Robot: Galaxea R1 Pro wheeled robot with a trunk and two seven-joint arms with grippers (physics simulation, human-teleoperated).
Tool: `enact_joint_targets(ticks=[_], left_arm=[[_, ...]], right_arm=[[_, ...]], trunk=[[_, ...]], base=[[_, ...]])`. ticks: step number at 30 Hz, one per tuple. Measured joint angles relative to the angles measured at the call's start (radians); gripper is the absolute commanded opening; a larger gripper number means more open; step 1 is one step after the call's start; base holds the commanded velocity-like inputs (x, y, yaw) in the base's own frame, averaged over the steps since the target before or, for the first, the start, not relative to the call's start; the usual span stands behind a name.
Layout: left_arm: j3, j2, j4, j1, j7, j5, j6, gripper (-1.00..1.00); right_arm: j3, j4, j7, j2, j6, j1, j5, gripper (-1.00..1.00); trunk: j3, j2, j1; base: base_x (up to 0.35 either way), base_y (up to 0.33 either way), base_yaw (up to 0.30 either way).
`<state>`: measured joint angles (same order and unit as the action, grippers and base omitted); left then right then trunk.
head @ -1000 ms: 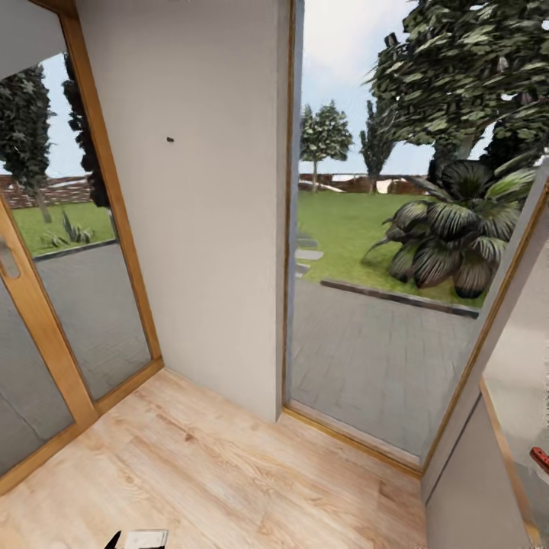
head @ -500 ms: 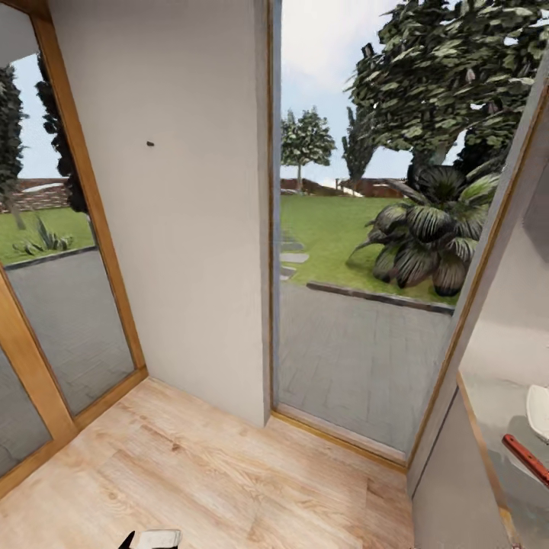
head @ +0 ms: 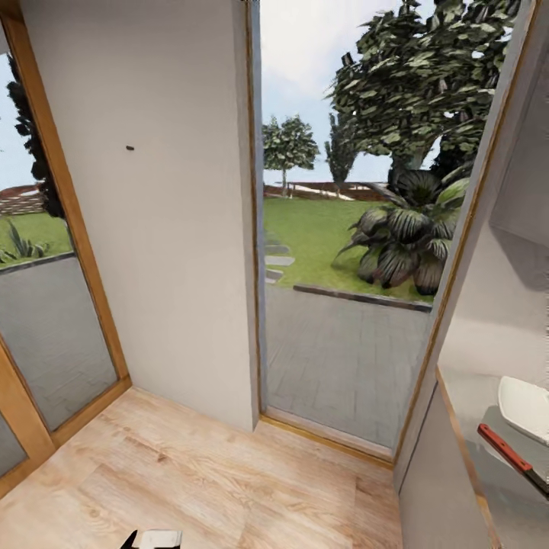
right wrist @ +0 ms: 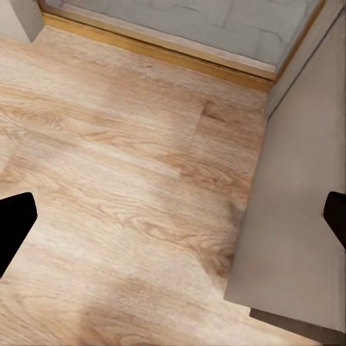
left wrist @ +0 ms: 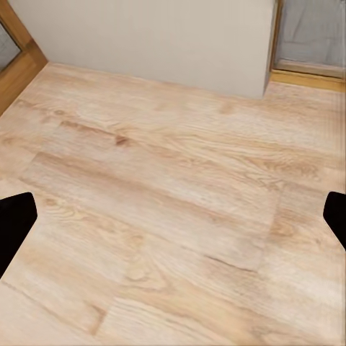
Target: In the kitchen, take the Vidalia onion out of the sink, dice it on the chopping board with the paring knife, put the diced onion into the bowl on the countertop, then place both the paring knife and the chopping board into the sink.
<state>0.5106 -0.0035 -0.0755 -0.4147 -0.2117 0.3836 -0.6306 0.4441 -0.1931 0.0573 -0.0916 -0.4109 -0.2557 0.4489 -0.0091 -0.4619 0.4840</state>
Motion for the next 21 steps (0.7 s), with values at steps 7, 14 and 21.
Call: enact_joint_targets(ticks=[7,14,21], left_arm=[[0.0,0.016,-0.002,0.0,0.0,0.001,0.001,1.0],[-0.001,0.032,-0.001,-0.001,0.0,0.001,0.0,1.0],[-0.001,0.042,0.0,0.0,0.0,0.001,0.0,1.0]], right_arm=[[0.0,0.0,0.0,0.0,0.0,0.0,0.0,1.0],[0.0,0.0,0.0,0.0,0.0,0.0,0.0,1.0],[0.0,0.0,0.0,0.0,0.0,0.0,0.0,1.0]], trunk=[[0.006,-0.001,0.0],[0.013,-0.001,0.0],[0.02,-0.001,0.0]], base=[[0.0,0.027,-0.139],[0.001,0.262,-0.138],[0.106,0.287,-0.138]])
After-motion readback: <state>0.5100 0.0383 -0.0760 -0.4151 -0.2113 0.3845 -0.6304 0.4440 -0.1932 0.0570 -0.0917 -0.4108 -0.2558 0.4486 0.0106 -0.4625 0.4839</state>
